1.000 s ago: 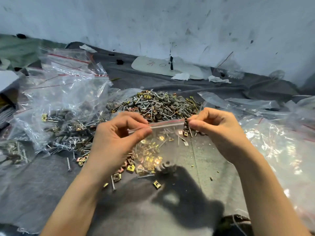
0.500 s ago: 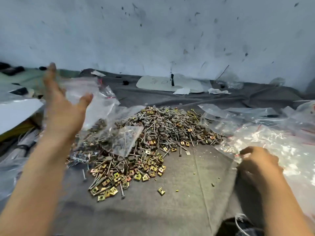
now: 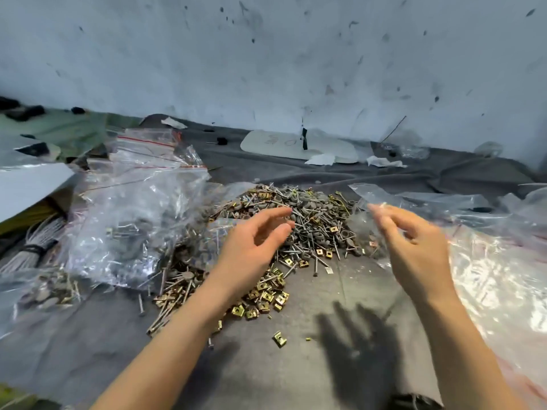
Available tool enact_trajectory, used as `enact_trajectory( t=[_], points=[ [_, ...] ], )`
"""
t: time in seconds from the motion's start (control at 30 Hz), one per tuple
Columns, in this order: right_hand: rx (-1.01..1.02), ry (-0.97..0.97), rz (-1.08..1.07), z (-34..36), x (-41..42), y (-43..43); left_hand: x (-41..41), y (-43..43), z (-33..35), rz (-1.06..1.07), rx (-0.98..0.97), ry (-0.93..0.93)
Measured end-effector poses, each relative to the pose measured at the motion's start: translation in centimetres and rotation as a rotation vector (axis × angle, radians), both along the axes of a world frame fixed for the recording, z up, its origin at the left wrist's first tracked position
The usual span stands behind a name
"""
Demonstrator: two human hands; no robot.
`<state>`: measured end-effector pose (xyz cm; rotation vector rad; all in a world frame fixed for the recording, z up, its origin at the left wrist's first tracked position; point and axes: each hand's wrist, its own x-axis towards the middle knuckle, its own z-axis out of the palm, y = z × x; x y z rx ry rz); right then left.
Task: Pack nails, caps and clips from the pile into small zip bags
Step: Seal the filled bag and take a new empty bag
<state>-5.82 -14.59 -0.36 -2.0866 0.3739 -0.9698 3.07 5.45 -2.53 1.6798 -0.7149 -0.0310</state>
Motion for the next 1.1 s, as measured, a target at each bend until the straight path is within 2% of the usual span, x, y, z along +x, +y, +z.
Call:
enact_trajectory(
  t=[0.07,0.13,0.2,0.3,0.37,0.43,0.5,0.6,0.67,0.73,0.83,0.9,1.0,1.1],
  points=[
    [-0.089,0.093,0.173,-0.7,0.9,2.2,-0.3,-0.8,-1.0,-0.134,-0.072,0.122],
    [-0.153,0.158,0.238,-1.5,1.4,3.9,-0.4,-1.0,-2.6,-0.247,-0.184,0.283],
    [-0.178,0.177,0.229,-2.3,2.0,4.6,-0.3,-1.0,-3.9,-0.323,-0.239,0.418],
    [-0.185,0.142,0.157,-2.5,2.4,4.9,-0.2,-0.9,-4.8,-0.245,-0.197,0.43],
    [-0.059,0.089,0.2,-2.3,2.8,5.0,-0.1,-1.0,-5.0,-0.191,-0.172,0.439],
    [0.165,0.15,0.275,-1.9,3.0,4.8,0.0,-0.9,-4.8,-0.208,-0.238,0.507],
    [0.387,0.286,0.334,-1.9,2.9,4.0,0.2,-0.8,-4.3,-0.226,-0.355,0.61],
    [0.564,0.52,0.419,-1.7,2.5,3.2,0.5,-0.4,-3.9,-0.191,-0.462,0.717],
    [0.771,0.458,0.498,-2.1,2.4,2.8,0.5,-0.3,-3.9,-0.175,-0.503,0.796],
    [0.87,0.289,0.458,-2.3,2.5,2.9,0.5,-0.3,-3.9,-0.253,-0.455,0.862],
    [0.702,0.051,0.285,-2.7,2.5,2.9,0.1,-0.3,-4.1,-0.37,-0.289,0.838],
    [0.63,-0.021,0.245,-2.8,2.2,3.0,-0.1,-0.4,-4.4,-0.392,-0.22,0.766],
    [0.537,0.023,0.179,-2.8,1.9,3.3,-0.3,-0.5,-4.4,-0.369,-0.212,0.731],
    [0.067,0.154,-0.056,-2.1,1.7,3.1,-0.4,-0.4,-3.9,-0.377,-0.219,0.658]
  ],
)
